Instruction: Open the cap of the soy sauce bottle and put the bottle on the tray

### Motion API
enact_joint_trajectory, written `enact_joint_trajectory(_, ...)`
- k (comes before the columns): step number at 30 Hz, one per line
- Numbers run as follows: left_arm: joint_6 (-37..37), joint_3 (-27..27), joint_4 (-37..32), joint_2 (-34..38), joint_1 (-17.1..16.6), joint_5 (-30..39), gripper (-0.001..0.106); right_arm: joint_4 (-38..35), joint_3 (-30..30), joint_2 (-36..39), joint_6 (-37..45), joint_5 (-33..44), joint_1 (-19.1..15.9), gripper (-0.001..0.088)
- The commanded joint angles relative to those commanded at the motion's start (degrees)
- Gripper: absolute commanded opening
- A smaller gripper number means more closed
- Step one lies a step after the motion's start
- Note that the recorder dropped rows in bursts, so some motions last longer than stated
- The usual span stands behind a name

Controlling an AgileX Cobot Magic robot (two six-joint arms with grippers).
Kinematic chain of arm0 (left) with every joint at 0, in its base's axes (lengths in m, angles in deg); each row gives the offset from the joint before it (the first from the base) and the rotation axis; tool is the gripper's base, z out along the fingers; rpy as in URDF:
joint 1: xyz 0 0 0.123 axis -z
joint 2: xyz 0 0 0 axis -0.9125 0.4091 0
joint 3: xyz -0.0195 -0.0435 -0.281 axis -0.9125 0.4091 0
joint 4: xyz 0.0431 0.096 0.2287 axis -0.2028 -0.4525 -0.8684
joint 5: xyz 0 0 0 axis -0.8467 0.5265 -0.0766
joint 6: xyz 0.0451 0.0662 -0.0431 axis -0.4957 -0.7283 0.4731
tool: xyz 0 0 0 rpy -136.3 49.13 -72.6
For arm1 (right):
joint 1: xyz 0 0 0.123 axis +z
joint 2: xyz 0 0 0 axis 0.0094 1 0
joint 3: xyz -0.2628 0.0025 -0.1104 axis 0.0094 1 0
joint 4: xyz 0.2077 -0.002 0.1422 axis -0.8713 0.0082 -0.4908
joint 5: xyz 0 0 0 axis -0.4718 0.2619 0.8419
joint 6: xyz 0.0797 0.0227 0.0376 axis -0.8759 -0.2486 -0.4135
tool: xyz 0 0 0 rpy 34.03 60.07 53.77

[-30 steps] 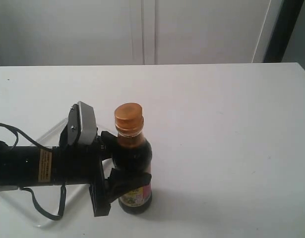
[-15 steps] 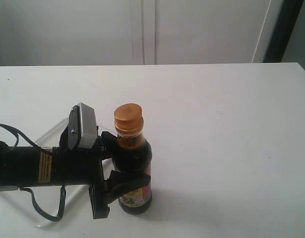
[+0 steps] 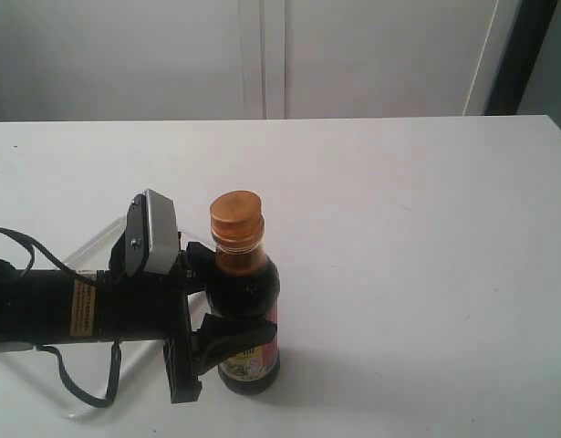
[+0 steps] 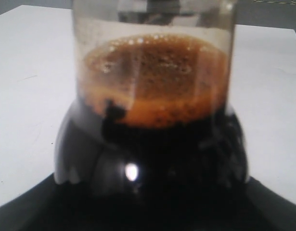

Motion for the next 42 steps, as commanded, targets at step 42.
enact_joint_trajectory(42,-1.7,0.0,5.7,-0.5,0.0,0.0,0.000,7.5,-31.6,45.2,7.9,11.2,0.1,0.0000)
